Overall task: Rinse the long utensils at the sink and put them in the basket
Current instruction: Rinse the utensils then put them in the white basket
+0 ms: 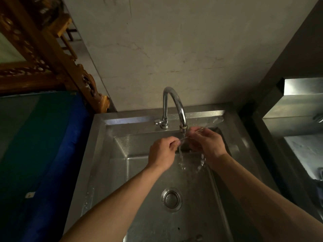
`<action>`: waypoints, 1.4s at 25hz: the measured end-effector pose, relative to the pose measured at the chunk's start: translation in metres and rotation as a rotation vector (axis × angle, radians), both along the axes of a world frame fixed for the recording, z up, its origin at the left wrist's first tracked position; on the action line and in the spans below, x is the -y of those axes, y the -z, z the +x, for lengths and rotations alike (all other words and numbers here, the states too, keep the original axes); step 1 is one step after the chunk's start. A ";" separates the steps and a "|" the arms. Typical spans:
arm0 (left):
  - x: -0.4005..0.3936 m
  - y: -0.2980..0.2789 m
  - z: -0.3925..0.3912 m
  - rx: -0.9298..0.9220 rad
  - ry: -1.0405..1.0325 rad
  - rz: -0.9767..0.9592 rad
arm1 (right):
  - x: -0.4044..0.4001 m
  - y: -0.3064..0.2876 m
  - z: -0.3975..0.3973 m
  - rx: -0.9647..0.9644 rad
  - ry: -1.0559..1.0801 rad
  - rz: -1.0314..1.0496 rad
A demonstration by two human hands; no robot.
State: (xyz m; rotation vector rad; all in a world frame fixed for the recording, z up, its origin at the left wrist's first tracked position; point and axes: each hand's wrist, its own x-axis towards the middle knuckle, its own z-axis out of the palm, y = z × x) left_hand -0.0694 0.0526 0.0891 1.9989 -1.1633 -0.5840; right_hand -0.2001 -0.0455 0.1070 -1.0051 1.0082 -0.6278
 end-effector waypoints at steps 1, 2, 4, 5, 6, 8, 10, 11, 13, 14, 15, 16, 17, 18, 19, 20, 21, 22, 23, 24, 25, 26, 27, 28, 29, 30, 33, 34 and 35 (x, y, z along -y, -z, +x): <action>0.006 -0.004 -0.004 0.015 0.006 -0.013 | -0.002 -0.001 0.000 0.014 -0.004 0.015; 0.010 -0.006 -0.006 0.023 0.010 -0.024 | -0.001 -0.004 -0.001 0.032 0.012 0.034; 0.012 -0.004 -0.002 -0.005 0.019 -0.027 | 0.007 -0.010 -0.007 0.055 0.084 0.042; 0.010 -0.002 0.002 -0.045 0.017 -0.022 | 0.014 -0.013 -0.012 0.071 0.122 0.039; 0.007 0.001 0.006 -0.093 0.009 -0.017 | 0.020 -0.016 -0.017 0.087 0.148 0.037; 0.003 0.004 0.009 -0.218 -0.011 -0.020 | 0.025 -0.020 -0.025 0.091 0.169 0.025; 0.005 0.004 0.003 -0.369 -0.057 -0.036 | 0.025 -0.021 -0.030 0.068 0.197 0.007; 0.008 0.002 -0.003 -0.418 -0.090 -0.035 | 0.026 -0.021 -0.031 0.060 0.223 0.000; 0.015 0.000 -0.013 -0.428 -0.165 -0.035 | 0.027 -0.023 -0.036 0.050 0.275 -0.019; 0.017 0.000 -0.015 -0.412 -0.198 -0.038 | 0.028 -0.025 -0.038 0.051 0.292 -0.029; 0.018 -0.001 -0.016 -0.406 -0.211 -0.039 | 0.029 -0.026 -0.041 0.053 0.300 -0.038; 0.019 -0.002 -0.016 -0.417 -0.200 -0.035 | 0.030 -0.027 -0.043 0.056 0.302 -0.048; 0.018 -0.004 -0.016 -0.448 -0.175 -0.031 | 0.031 -0.027 -0.045 0.058 0.301 -0.056; 0.017 -0.006 -0.016 -0.486 -0.154 -0.030 | 0.031 -0.027 -0.046 0.063 0.302 -0.057; 0.016 -0.007 -0.015 -0.517 -0.148 -0.037 | 0.031 -0.026 -0.046 0.069 0.303 -0.054; 0.015 -0.008 -0.014 -0.524 -0.156 -0.045 | 0.031 -0.026 -0.047 0.074 0.304 -0.049; 0.014 -0.009 -0.014 -0.513 -0.169 -0.049 | 0.030 -0.025 -0.047 0.078 0.302 -0.047; 0.014 -0.009 -0.014 -0.487 -0.181 -0.047 | 0.030 -0.024 -0.047 0.084 0.295 -0.041; 0.013 -0.008 -0.014 -0.465 -0.187 -0.043 | 0.030 -0.022 -0.046 0.089 0.290 -0.032; 0.013 -0.008 -0.014 -0.452 -0.188 -0.043 | 0.030 -0.020 -0.046 0.097 0.286 -0.024; 0.013 -0.007 -0.013 -0.445 -0.184 -0.048 | 0.030 -0.019 -0.045 0.104 0.284 -0.017; 0.012 -0.006 -0.012 -0.423 -0.177 -0.051 | 0.030 -0.017 -0.044 0.111 0.283 -0.010; 0.010 -0.006 -0.009 -0.373 -0.169 -0.052 | 0.029 -0.015 -0.042 0.115 0.280 -0.002; 0.006 -0.006 -0.006 -0.291 -0.160 -0.043 | 0.028 -0.013 -0.039 0.116 0.271 0.009; 0.002 -0.005 -0.002 -0.201 -0.148 -0.025 | 0.025 -0.010 -0.035 0.112 0.255 0.020; -0.002 -0.005 0.002 -0.132 -0.121 -0.009 | 0.021 -0.006 -0.031 0.098 0.231 0.030; -0.016 -0.006 0.009 0.028 -0.005 0.009 | -0.001 0.007 -0.010 0.048 0.104 0.038; -0.020 -0.006 0.011 0.083 0.010 0.014 | -0.010 0.010 -0.003 0.060 0.070 0.060; -0.024 -0.006 0.014 0.125 0.009 0.019 | -0.017 0.012 0.006 0.079 0.047 0.092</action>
